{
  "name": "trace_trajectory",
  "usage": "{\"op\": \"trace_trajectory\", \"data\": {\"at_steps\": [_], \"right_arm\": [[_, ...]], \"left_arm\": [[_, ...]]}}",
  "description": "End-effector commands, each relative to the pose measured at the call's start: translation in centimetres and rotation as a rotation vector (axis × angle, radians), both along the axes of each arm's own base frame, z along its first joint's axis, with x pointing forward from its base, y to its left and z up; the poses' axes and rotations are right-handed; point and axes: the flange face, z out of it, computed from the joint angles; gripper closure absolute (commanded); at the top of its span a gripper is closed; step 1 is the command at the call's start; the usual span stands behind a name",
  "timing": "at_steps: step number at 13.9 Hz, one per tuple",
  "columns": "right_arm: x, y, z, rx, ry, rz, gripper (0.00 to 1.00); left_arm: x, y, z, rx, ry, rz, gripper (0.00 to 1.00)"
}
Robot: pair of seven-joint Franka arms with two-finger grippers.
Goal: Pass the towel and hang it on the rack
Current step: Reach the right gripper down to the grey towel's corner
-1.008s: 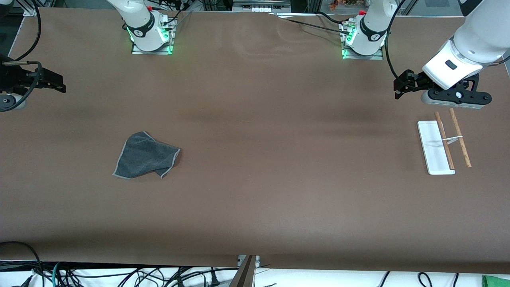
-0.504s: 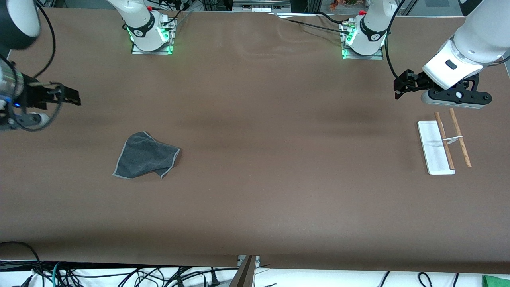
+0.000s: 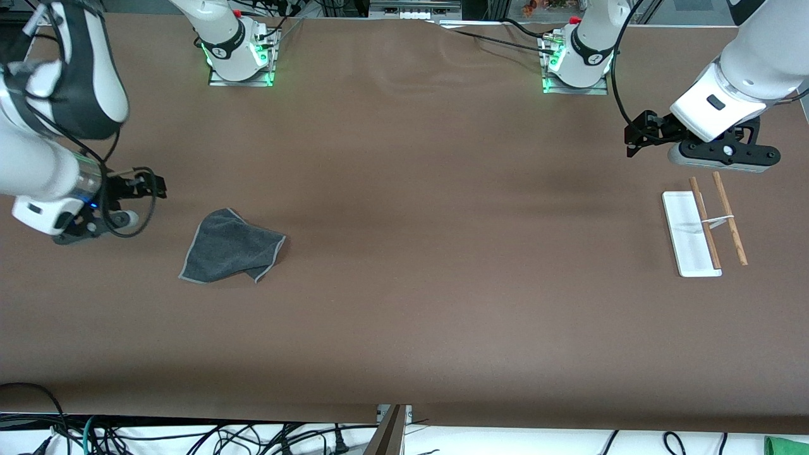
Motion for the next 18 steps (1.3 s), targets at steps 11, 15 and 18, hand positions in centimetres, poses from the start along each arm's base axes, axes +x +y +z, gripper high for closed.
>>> {"op": "trace_trajectory", "data": {"at_steps": [11,15,18], "right_arm": [[3.2,-3.1,-19.4,0.053,-0.153,0.324,0.0],[4.1,-3.7,-20.2,0.046,-0.22,0.381,0.0],[4.0,-4.8,-21.2,0.051,-0.222,0.407,0.0]], "left_arm": [[0.3,0.1,-0.1,0.028,0.011,-0.013,0.0],[0.3,0.0,-0.2,0.025,0.014,-0.013,0.0],[0.3,0.0,-0.2,0.026,0.019,-0.011,0.0]]}}
